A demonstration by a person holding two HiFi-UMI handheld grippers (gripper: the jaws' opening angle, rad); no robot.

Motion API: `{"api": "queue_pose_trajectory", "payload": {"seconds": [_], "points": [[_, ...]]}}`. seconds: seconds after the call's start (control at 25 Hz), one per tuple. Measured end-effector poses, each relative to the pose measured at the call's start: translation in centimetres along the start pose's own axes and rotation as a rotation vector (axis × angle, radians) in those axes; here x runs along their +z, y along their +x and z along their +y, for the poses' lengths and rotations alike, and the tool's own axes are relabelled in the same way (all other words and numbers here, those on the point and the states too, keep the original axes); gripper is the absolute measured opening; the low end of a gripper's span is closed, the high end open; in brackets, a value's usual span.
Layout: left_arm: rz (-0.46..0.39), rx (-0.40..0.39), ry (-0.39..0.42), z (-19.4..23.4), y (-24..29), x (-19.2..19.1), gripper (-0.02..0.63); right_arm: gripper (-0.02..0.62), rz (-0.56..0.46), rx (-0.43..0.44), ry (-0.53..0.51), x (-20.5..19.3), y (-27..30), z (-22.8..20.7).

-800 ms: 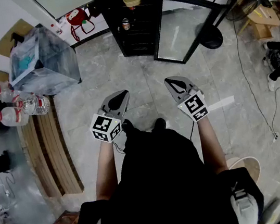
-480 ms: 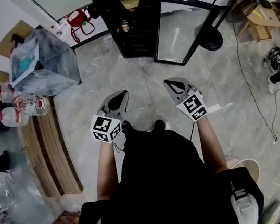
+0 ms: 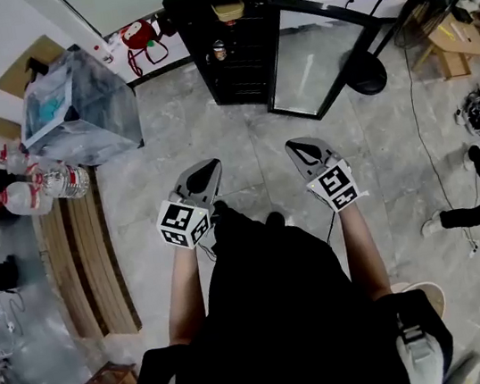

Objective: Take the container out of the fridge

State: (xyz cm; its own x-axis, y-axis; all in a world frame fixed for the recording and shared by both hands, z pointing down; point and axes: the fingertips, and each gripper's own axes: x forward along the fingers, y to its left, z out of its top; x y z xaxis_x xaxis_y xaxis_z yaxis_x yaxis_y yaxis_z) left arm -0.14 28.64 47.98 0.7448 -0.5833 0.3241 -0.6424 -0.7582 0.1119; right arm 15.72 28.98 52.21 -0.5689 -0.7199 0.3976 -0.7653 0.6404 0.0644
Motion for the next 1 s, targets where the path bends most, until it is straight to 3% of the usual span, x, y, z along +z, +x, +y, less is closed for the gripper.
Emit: {"api": "queue_pose_trajectory", "payload": {"seconds": [0.48, 1.0], "points": [[0.011, -0.046, 0.010, 4.8, 5.0, 1.4, 0.015, -0.002, 0.035, -0.040, 0.029, -0.3, 3.7, -4.0], [0.015, -0.079, 0.000, 13.5, 8.7, 3.0, 0.015, -0.002, 0.059, -0.098, 0.045, 2.8, 11.3, -7.8]]}}
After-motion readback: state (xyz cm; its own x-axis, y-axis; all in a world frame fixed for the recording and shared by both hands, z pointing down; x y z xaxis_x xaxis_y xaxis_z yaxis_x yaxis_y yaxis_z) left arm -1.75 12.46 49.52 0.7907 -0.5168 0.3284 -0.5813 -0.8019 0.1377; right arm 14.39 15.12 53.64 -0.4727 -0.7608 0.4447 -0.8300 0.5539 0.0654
